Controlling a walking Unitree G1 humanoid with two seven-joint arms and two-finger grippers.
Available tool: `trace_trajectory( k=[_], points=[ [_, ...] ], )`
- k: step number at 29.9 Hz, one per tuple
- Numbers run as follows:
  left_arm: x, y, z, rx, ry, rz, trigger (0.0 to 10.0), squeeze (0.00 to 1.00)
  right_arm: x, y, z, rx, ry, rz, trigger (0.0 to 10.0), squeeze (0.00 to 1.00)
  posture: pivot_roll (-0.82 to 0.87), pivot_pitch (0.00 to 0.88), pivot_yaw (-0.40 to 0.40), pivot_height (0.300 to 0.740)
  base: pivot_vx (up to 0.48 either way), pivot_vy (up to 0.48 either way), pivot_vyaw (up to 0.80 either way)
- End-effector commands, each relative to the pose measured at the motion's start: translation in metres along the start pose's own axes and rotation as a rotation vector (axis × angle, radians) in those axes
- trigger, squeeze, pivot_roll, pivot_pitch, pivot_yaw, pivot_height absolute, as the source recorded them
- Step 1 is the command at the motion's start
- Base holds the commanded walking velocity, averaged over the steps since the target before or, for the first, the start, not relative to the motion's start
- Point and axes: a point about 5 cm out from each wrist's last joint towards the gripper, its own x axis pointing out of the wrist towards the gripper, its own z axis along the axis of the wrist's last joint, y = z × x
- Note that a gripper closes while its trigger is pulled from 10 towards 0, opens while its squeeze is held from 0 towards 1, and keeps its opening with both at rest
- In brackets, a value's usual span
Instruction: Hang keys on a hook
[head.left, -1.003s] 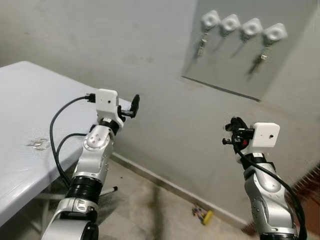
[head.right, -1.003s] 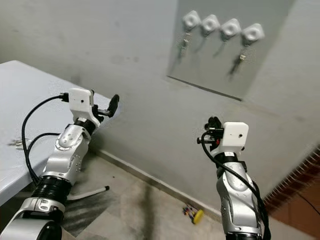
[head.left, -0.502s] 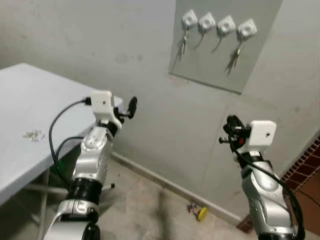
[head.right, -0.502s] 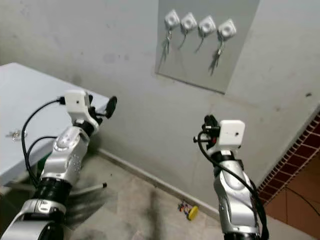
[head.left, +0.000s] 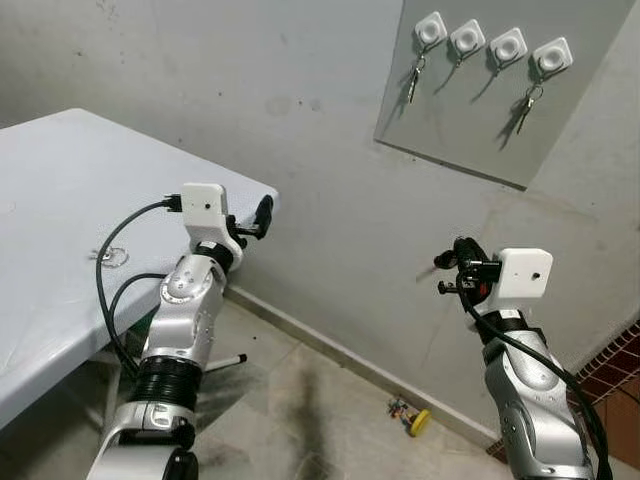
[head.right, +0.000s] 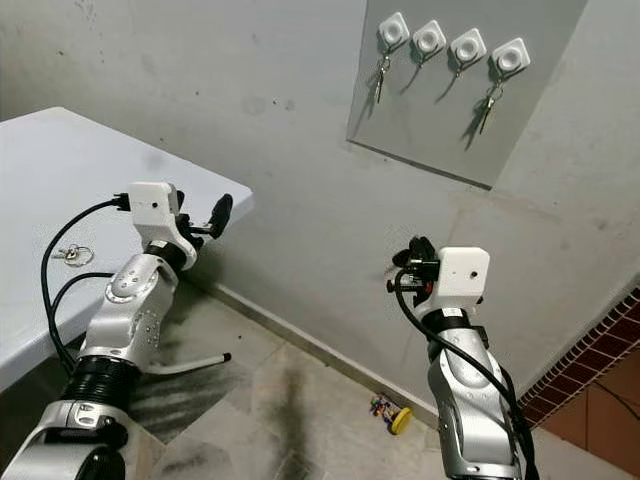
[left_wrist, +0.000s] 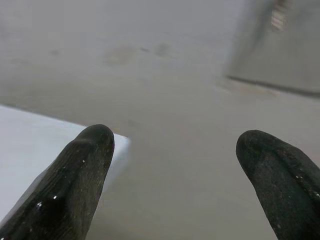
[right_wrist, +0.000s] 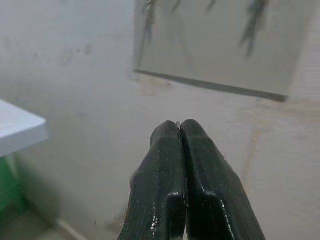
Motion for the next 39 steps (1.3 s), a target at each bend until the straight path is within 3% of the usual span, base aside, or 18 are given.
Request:
trace_trajectory(
  k=[1, 11, 20, 39],
  points=[
    [0.001, -0.009, 0.003, 0.03, -0.008, -0.047, 10.0, 0.0, 0.0, -0.006, 0.01, -0.002, -0.046, -0.028, 10.0, 0.0, -0.09, 0.022, -0.03, 0.711, 0.0, 0.0, 0.0],
    [-0.008, -0.031, -0.006, 0.047, 0.037, -0.185, 10.0, 0.0, 0.004, -0.008, 0.017, -0.006, -0.064, -0.016, 10.0, 0.0, -0.09, 0.038, -0.017, 0.711, 0.0, 0.0, 0.0],
    [-0.005, -0.025, 0.007, -0.01, 0.019, -0.179, 10.0, 0.0, 0.009, -0.001, 0.022, 0.012, -0.084, 0.016, 10.0, 0.0, -0.07, 0.039, -0.018, 0.711, 0.0, 0.0, 0.0],
    [-0.002, -0.017, 0.016, -0.053, 0.005, -0.145, 10.0, 0.0, 0.011, 0.003, 0.022, 0.015, -0.083, 0.044, 10.0, 0.0, -0.07, 0.038, -0.023, 0.711, 0.349, 0.0, 0.0]
  ],
)
